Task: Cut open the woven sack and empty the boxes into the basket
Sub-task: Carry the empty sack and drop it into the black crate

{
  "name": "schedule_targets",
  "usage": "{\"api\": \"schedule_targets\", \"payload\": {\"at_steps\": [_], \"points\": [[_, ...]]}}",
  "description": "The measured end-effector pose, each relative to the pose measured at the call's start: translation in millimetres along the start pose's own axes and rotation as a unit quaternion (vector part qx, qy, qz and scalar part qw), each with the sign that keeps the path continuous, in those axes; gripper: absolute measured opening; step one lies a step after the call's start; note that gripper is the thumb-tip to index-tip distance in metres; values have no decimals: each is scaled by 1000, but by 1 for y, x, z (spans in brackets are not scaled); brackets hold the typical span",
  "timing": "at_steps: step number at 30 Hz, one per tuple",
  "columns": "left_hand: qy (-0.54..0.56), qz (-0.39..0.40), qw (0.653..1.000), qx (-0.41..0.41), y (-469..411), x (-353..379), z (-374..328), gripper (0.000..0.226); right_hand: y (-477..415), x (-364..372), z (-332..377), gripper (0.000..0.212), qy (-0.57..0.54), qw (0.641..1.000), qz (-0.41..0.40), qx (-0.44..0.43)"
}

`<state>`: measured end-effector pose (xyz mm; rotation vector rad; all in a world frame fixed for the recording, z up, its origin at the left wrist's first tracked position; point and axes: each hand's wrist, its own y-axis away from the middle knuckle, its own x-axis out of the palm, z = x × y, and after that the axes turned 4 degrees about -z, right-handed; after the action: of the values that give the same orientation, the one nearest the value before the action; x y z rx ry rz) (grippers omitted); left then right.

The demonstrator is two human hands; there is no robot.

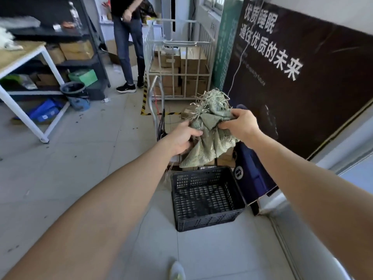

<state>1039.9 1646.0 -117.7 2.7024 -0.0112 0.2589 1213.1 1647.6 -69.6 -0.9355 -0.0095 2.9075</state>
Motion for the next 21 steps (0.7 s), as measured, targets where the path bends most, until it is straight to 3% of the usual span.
{"api": "schedule_targets", "payload": {"at_steps": [5, 8, 11, 16, 21], "points": [[31, 20, 999, 17, -66, 25, -18, 44, -62, -6, -14, 21, 5, 1000, -27, 4], [42, 20, 999, 13, -93, 36, -31, 35, -94, -8, -19, 29, 9, 999, -35, 4], [60, 29, 998, 4, -115, 40, -27, 33, -119, -5, -25, 12, 29, 999, -20, -5], [83, -22, 995, -44, -163, 25, 26, 28, -158, 36, -72, 16, 64, 995, 70, 2], [71, -104, 988, -85, -214, -6, 130, 36, -178, 115, -165, 13, 57, 980, 182, 48]]}}
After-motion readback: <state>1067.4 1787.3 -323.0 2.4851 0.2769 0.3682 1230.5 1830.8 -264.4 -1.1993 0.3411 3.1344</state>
